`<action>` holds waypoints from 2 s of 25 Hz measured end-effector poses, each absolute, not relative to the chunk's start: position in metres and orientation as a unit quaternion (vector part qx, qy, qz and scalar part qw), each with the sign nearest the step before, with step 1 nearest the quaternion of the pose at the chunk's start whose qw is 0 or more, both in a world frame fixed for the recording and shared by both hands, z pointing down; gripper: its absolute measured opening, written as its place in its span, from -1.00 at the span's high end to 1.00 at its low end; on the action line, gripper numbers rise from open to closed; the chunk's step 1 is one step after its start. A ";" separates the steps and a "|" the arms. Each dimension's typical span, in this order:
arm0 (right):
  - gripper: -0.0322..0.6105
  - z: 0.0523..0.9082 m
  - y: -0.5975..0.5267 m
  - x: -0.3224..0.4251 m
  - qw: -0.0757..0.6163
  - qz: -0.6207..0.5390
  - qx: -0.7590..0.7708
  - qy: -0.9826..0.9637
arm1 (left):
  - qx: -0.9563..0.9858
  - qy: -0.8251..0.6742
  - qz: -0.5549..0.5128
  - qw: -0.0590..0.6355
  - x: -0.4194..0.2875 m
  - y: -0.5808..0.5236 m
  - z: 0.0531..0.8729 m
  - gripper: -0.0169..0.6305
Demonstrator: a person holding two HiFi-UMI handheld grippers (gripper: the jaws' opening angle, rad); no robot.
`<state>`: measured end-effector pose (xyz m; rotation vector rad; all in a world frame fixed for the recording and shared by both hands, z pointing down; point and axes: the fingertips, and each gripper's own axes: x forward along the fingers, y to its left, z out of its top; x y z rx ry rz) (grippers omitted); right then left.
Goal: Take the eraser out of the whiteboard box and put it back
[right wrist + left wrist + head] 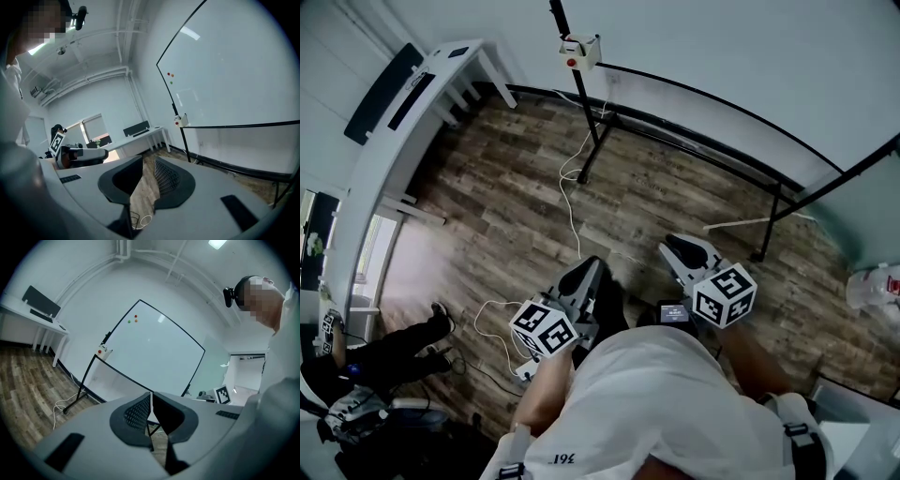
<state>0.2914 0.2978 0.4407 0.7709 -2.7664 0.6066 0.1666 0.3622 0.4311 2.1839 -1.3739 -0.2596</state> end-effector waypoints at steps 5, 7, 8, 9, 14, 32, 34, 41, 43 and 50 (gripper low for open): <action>0.67 0.440 0.259 0.264 0.108 0.200 0.276 -0.934 | 0.817 -0.497 -0.102 0.275 0.137 0.318 0.432 0.93; 0.67 0.439 0.243 0.250 0.111 0.199 0.280 -0.932 | 0.822 -0.489 -0.104 0.272 0.123 0.298 0.429 0.93; 0.67 0.438 0.235 0.242 0.113 0.199 0.282 -0.932 | 0.825 -0.485 -0.105 0.271 0.115 0.287 0.428 0.93; 0.67 0.438 0.226 0.234 0.114 0.200 0.284 -0.931 | 0.826 -0.482 -0.105 0.272 0.107 0.276 0.426 0.93; 0.67 0.436 0.184 0.195 0.114 0.208 0.301 -0.924 | 0.840 -0.459 -0.101 0.271 0.069 0.229 0.422 0.93; 0.67 0.441 0.103 0.072 0.136 0.211 0.298 -0.921 | 0.848 -0.433 -0.099 0.289 -0.034 0.136 0.430 0.93; 0.67 0.441 0.093 0.069 0.136 0.211 0.296 -0.922 | 0.849 -0.431 -0.096 0.289 -0.036 0.129 0.433 0.93; 0.67 0.446 0.042 0.059 0.137 0.209 0.273 -0.929 | 0.839 -0.450 -0.096 0.290 -0.040 0.085 0.439 0.93; 0.67 0.447 0.024 0.060 0.140 0.208 0.265 -0.931 | 0.836 -0.457 -0.097 0.289 -0.038 0.069 0.439 0.93; 0.67 0.444 -0.046 0.067 0.151 0.191 0.239 -0.940 | 0.827 -0.473 -0.109 0.284 -0.025 0.002 0.434 0.93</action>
